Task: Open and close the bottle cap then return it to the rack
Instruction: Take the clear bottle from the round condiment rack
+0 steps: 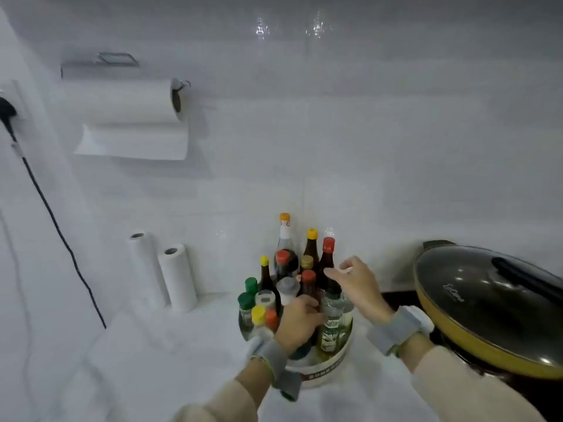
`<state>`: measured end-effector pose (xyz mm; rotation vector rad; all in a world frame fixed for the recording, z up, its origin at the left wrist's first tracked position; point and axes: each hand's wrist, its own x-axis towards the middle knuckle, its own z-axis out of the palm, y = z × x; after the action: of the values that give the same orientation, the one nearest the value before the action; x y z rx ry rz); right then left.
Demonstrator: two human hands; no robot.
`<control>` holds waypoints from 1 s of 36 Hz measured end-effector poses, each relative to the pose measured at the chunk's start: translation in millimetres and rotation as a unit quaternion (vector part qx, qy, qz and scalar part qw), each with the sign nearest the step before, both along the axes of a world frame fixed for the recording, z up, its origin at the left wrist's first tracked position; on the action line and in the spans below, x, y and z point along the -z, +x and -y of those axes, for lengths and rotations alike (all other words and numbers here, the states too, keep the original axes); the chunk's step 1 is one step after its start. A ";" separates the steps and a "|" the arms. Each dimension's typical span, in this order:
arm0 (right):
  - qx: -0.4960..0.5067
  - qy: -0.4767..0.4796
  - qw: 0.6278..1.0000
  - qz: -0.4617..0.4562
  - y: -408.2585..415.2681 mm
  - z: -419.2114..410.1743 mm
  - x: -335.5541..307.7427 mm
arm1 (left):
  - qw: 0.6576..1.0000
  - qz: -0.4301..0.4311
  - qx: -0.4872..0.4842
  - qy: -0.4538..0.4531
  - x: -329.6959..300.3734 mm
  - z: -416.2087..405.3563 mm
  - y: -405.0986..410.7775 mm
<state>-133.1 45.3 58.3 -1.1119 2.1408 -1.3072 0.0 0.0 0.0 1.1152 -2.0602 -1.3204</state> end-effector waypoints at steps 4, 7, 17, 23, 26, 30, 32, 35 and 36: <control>-0.051 0.066 0.994 -0.073 -4.1 6.2 30.7 | 0.999 0.031 -0.024 -0.007 24.7 -8.9 -23.6; -0.064 0.024 0.992 -0.110 -7.1 9.5 42.4 | 0.998 0.023 -0.040 -0.040 37.2 -7.7 -33.4; -0.066 -0.041 0.991 -0.109 -10.0 -4.5 41.2 | 0.998 -0.018 -0.038 -0.041 46.3 -7.1 -30.1; -0.072 -0.092 0.987 -0.113 -1.1 -13.9 -4.3 | 0.996 -0.071 0.001 -0.056 10.8 -6.8 -16.8; -0.080 -0.126 0.981 -0.126 11.4 -23.9 -36.0 | 0.992 -0.091 0.020 -0.085 -15.6 -10.1 -3.6; -0.102 -0.153 0.973 -0.137 31.0 -38.1 -67.6 | 0.988 -0.096 0.022 -0.117 -39.5 -16.2 16.7; -0.116 -0.159 0.970 -0.141 43.2 -47.3 -74.1 | 0.988 -0.098 0.029 -0.118 -45.9 -23.1 30.8; -0.139 -0.166 0.967 -0.133 59.4 -59.9 -73.3 | 0.988 -0.098 0.036 -0.115 -46.8 -32.7 51.0; -0.145 -0.166 0.967 -0.127 65.8 -65.4 -69.4 | 0.989 -0.096 0.037 -0.106 -43.6 -38.5 59.5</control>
<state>-67.4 110.7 127.7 -1.7391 1.8655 -1.4803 59.5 38.5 43.6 0.7956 -2.0588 -1.1616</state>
